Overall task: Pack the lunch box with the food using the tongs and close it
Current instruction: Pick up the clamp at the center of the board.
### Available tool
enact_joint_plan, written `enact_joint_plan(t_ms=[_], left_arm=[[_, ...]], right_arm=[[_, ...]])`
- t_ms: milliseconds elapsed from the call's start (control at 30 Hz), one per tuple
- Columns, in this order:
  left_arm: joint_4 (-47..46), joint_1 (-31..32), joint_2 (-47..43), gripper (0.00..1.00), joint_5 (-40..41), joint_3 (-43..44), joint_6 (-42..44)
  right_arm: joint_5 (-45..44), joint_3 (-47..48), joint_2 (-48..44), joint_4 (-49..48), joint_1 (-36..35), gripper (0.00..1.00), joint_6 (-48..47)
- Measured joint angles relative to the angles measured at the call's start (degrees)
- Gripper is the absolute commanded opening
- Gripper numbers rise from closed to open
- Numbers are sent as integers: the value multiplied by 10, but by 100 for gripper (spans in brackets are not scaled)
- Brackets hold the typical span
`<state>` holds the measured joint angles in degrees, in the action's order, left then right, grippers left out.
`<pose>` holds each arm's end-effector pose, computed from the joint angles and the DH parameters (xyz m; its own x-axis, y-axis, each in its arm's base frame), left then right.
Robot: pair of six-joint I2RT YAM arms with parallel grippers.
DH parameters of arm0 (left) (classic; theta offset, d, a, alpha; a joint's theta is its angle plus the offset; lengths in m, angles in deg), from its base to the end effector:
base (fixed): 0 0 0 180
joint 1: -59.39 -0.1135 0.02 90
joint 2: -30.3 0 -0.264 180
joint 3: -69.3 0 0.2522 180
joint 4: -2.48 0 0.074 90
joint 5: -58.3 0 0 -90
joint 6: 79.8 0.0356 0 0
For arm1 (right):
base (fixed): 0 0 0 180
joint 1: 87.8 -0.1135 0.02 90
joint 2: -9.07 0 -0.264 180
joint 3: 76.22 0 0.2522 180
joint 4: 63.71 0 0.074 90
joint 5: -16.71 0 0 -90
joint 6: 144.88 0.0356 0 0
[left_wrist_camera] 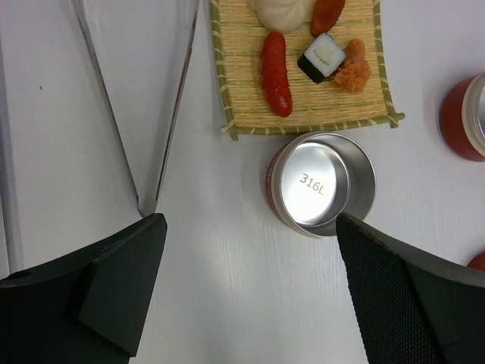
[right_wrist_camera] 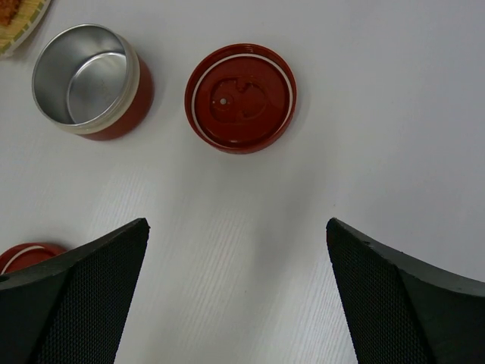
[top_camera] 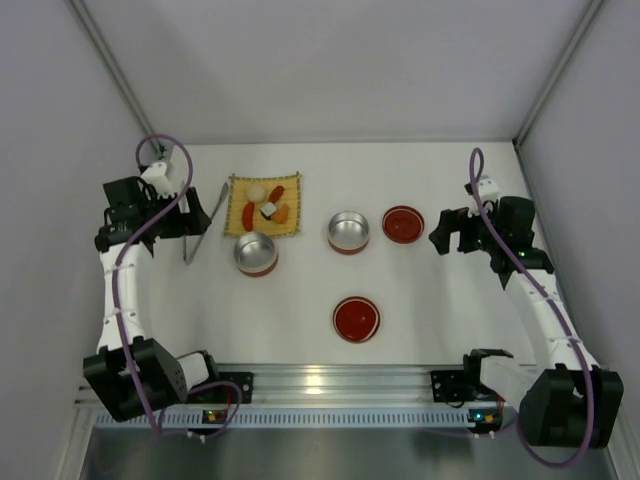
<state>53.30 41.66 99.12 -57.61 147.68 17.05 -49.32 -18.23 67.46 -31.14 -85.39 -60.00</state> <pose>0.2457 0.0622 0.3316 -0.6190 -0.0853 -0.7807 0.1136 0.9739 -0.1964 0.2236 0.0051 0.2786 -0.5146 -0.0600 -0.8553 -0.3494 0.9256 0.1453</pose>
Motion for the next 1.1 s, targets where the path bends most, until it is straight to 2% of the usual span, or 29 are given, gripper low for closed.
enact_joint_plan(t_ms=[167,400,633,867,1100], left_arm=[[26,0,42,98,25,45,-27],[144,0,187,98,49,247,42],[265,2,362,98,160,423,83],[315,4,454,98,212,445,122],[320,10,535,98,237,452,144]], right_arm=[[0,0,2,0,0,99,-4],[1,0,3,0,0,99,-9],[1,0,8,1,0,99,-13],[1,0,14,1,0,99,-18],[-3,0,23,3,0,99,-24]])
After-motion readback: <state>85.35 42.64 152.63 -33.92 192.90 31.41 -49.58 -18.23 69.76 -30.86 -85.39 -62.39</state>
